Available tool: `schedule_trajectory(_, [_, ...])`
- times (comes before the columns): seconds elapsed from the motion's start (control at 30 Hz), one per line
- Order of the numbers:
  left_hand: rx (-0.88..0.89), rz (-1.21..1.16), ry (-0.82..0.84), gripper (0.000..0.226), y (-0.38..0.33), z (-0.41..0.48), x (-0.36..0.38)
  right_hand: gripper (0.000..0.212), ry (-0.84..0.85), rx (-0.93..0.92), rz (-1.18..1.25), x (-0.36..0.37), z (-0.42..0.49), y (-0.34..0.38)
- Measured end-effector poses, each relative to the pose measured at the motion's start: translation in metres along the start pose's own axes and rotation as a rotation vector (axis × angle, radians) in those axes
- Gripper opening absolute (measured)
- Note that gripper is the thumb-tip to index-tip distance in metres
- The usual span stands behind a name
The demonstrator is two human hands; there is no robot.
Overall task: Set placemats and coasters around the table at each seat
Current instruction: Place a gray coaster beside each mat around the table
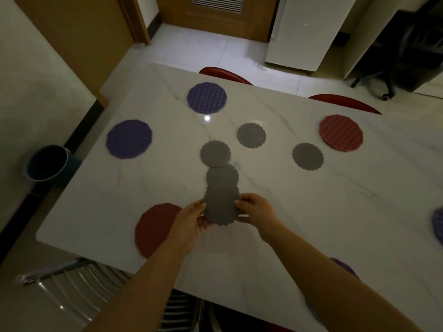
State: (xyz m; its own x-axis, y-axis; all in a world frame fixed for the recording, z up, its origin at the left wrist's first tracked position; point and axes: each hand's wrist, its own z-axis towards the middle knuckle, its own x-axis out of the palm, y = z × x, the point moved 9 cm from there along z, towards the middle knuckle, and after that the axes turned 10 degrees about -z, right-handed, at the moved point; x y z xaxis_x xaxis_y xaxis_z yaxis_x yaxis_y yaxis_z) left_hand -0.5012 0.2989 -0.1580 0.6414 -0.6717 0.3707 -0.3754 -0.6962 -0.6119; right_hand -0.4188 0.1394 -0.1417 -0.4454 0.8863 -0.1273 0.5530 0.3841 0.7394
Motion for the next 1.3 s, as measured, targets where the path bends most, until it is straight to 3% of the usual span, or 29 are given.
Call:
schedule_trajectory(0.1, [0.015,-0.032,-0.022,0.019,-0.009,0.002,-0.016,0.009,-0.078,0.083,-0.209,0.001,0.024,-0.005])
schedule_trajectory(0.2, [0.030,-0.082,-0.023,0.021,-0.020,0.004,-0.031,0.038,-0.272,0.023,-0.496,-0.011,0.049,0.016])
schedule_trajectory(0.3, [0.043,-0.143,-0.057,0.021,-0.031,0.004,-0.050,0.068,-0.341,-0.002,-0.702,-0.008,0.072,0.035])
schedule_trajectory(0.4, [0.048,-0.173,-0.082,0.018,-0.037,0.004,-0.063,0.081,-0.390,0.056,-0.846,0.002,0.085,0.043])
schedule_trajectory(0.63, [0.066,-0.195,-0.085,0.015,-0.039,0.003,-0.073,0.060,-0.404,0.128,-0.875,0.006,0.084,0.044])
schedule_trajectory(0.77, [0.060,-0.211,-0.078,0.018,-0.039,0.002,-0.067,0.031,-0.322,0.099,-0.596,-0.008,0.072,0.032])
schedule_trajectory(1.0, [0.030,-0.234,-0.054,0.026,-0.032,0.000,-0.052,0.015,-0.253,0.043,-0.165,-0.036,0.026,0.023])
schedule_trajectory(1.13, [0.027,-0.225,-0.038,0.023,-0.027,-0.001,-0.043,0.006,-0.136,-0.020,-0.093,-0.019,0.002,0.035])
schedule_trajectory(1.3, [0.037,-0.256,-0.035,0.020,-0.028,-0.004,-0.039,0.004,-0.136,-0.110,-0.019,-0.012,-0.014,0.053])
